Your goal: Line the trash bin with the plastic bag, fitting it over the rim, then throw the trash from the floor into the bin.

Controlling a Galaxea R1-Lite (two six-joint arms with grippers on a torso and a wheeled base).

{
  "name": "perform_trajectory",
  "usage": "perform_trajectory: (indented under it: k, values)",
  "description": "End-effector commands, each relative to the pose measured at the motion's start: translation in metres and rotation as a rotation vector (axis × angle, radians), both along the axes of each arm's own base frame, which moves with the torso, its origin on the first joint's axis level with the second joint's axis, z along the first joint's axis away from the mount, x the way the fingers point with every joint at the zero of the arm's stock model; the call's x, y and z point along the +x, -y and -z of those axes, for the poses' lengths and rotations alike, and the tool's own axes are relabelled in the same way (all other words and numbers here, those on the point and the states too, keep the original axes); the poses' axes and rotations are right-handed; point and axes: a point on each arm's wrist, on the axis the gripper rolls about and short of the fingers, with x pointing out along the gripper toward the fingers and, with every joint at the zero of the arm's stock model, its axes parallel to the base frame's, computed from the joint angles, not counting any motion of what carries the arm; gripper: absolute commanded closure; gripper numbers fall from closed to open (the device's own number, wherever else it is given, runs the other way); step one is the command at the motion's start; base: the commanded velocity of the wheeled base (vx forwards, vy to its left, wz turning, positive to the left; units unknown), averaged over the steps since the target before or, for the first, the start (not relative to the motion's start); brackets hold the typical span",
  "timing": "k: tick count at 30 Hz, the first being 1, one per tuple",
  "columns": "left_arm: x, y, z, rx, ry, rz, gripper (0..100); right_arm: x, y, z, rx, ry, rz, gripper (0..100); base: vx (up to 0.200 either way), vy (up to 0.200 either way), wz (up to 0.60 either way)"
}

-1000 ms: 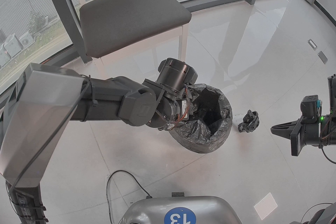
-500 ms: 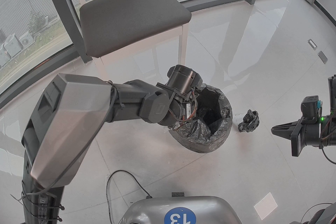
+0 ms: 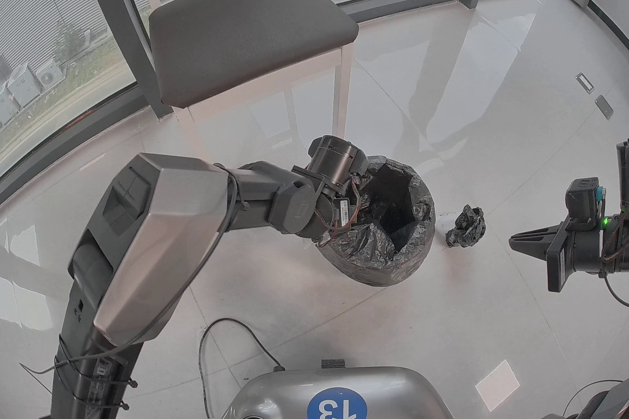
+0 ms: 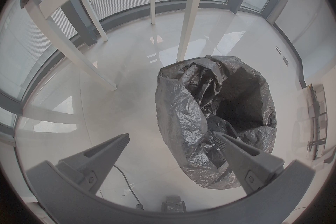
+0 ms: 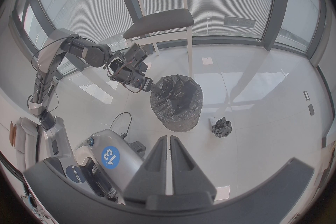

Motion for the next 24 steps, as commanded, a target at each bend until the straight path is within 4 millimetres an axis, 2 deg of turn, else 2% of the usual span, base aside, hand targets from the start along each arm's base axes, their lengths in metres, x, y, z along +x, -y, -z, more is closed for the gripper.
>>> perform_trajectory:
  k: [1,13,17,21,24]
  values:
    - [0.002,0.007,0.014,0.012,-0.015,0.007,0,0.000,0.000,-0.001,0.001,0.004,-0.002,100,0.000,0.000,0.00]
    - [0.007,0.010,0.036,0.039,-0.060,0.013,0,0.000,0.000,0.000,0.000,0.001,-0.002,100,0.000,0.000,0.00]
    - [0.003,0.004,0.034,0.071,-0.098,-0.005,0,0.000,0.000,0.000,0.000,0.001,-0.002,100,0.000,0.000,0.00]
    - [-0.006,-0.007,0.020,0.075,-0.129,-0.033,0,0.000,0.000,-0.001,0.001,0.004,0.000,100,0.000,0.000,0.00]
    - [-0.009,-0.011,0.023,0.089,-0.146,-0.038,0,0.000,0.001,0.000,0.001,0.002,0.006,100,0.000,0.000,0.00]
